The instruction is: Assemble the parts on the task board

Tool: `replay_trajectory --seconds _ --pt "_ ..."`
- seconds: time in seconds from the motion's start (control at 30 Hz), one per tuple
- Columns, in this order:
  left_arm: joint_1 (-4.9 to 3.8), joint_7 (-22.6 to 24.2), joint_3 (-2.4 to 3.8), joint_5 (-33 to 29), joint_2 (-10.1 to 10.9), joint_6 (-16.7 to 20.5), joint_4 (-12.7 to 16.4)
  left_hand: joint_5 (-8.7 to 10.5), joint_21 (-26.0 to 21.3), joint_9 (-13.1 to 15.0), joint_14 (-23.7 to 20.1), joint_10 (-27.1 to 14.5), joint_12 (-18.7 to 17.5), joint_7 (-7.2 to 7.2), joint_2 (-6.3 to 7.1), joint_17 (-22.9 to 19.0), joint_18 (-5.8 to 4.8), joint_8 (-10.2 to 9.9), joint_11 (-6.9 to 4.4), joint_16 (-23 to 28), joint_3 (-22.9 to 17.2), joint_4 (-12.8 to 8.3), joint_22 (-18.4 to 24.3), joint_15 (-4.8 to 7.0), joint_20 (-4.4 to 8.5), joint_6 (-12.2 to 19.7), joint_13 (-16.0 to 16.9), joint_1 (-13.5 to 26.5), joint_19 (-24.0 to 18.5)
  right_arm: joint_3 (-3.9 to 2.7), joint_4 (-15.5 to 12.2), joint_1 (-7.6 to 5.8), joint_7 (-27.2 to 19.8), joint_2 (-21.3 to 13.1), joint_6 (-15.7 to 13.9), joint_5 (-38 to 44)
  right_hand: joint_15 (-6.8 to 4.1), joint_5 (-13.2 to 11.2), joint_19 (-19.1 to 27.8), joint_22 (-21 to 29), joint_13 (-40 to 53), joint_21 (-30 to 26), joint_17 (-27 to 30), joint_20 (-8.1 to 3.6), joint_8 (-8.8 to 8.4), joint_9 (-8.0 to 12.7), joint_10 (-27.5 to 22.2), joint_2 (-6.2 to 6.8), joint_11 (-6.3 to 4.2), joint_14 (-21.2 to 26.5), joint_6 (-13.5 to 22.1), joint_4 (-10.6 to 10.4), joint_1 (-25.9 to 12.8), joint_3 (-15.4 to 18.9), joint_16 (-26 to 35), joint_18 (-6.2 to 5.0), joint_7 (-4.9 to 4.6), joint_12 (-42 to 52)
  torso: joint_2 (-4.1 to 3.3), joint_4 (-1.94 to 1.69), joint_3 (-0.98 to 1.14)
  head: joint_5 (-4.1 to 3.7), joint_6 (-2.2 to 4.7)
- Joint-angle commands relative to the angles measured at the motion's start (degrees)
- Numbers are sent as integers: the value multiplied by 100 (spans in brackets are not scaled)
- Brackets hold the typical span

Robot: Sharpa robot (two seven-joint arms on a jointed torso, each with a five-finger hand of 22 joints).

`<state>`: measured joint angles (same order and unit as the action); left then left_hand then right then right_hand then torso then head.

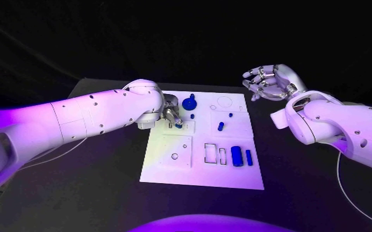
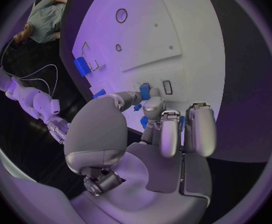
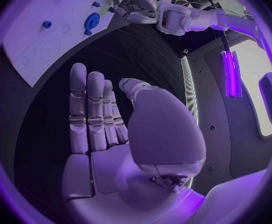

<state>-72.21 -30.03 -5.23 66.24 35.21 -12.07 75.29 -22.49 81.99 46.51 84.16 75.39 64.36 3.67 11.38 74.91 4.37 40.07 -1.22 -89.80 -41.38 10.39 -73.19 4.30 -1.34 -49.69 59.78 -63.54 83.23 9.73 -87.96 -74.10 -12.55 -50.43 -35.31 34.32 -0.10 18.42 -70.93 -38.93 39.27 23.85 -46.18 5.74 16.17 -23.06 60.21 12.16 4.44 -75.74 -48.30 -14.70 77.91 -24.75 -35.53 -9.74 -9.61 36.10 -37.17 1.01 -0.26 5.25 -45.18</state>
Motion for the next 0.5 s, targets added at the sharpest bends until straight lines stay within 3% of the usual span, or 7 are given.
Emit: replay_trajectory --seconds 0.03,0.2,0.33,0.5 --pt "5 -6 -3 42 -26 -130 -17 -49 18 13 584 29 37 -40 -14 1509 -98 19 2 -20 -1065 -1077 -6 38 19 -72 5 -41 40 -2 -8 4 -23 0 62 17 15 35 -29 5 -5 -20 -5 9 19 9 -36 -4 4 -18 30 18 -45 -13 19 -68 6 -15 1 6 4 6 0" --pt "5 -16 -3 41 -59 -215 -47 -97 12 21 584 41 47 -44 -16 1509 -95 19 -1 -20 -1063 -1070 6 41 21 -82 17 -25 35 -2 -18 4 -22 -9 59 17 15 35 -29 5 -5 -20 -5 9 19 9 -36 -4 4 -18 30 18 -45 -13 19 -68 6 -15 0 4 2 -6 4" --pt "5 -28 -3 38 -72 -319 -60 -383 17 75 584 69 54 -65 -3 1509 -97 27 -20 -20 -1000 -1065 -8 58 31 -118 29 43 40 -2 -21 4 -20 -16 59 17 15 35 -29 5 -5 -20 -5 9 19 9 -36 -4 4 -18 30 18 -45 -13 19 -68 6 -15 2 9 3 -3 -5" --pt "5 -37 -4 37 -85 -395 -75 -449 23 100 584 87 71 -75 -6 1509 -100 36 -26 -20 -957 -1057 -22 62 35 -135 49 66 45 -2 -26 4 -20 -23 57 17 15 35 -29 5 -5 -20 -5 9 19 9 -36 -4 4 -18 30 18 -45 -13 19 -68 6 -15 2 1 6 -15 -15"
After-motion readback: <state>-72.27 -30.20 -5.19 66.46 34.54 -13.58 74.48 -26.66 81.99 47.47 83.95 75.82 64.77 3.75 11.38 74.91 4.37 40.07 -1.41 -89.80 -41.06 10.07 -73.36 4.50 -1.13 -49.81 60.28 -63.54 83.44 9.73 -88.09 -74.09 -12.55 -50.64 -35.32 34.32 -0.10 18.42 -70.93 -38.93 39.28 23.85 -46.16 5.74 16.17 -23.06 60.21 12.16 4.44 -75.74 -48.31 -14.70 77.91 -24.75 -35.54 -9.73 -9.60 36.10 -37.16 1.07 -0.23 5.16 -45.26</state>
